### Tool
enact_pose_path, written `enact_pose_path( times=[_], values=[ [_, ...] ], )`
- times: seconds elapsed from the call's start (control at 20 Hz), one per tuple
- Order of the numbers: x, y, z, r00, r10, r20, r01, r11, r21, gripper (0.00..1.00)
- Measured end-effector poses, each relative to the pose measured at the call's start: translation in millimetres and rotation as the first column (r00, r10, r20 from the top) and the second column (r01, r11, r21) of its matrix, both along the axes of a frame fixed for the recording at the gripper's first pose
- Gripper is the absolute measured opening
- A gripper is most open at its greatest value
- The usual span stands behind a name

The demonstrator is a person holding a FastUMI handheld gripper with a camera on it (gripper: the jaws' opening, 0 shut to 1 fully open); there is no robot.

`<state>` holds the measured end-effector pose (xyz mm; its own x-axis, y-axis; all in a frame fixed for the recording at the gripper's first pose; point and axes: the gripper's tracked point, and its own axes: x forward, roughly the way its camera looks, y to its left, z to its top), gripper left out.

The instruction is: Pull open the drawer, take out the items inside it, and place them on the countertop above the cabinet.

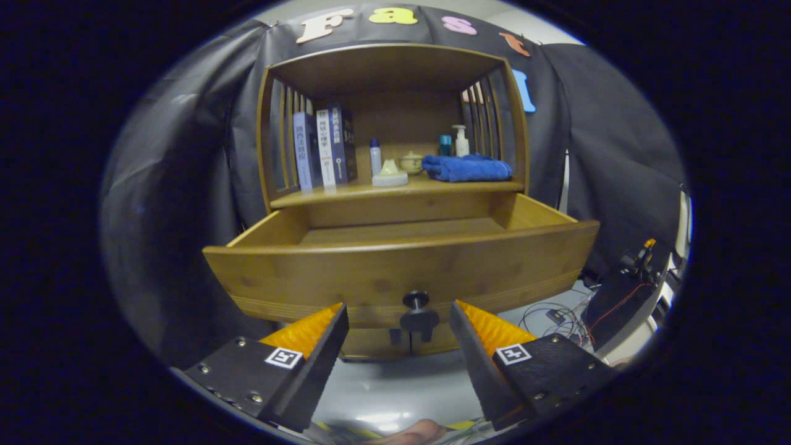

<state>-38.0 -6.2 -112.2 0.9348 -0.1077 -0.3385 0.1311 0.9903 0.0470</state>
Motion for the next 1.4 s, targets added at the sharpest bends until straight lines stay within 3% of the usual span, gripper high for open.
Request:
enact_pose_path(
  times=[0.6,0.9,1.4],
  values=[
    [48,10,-5,1.000,0.017,0.014,-0.016,0.998,-0.057,0.99],
    [64,0,-13,0.998,0.030,-0.058,-0.040,0.985,-0.170,1.00],
    [135,4,-6,1.000,0.024,0.017,-0.021,0.989,-0.144,1.00]
  ],
)
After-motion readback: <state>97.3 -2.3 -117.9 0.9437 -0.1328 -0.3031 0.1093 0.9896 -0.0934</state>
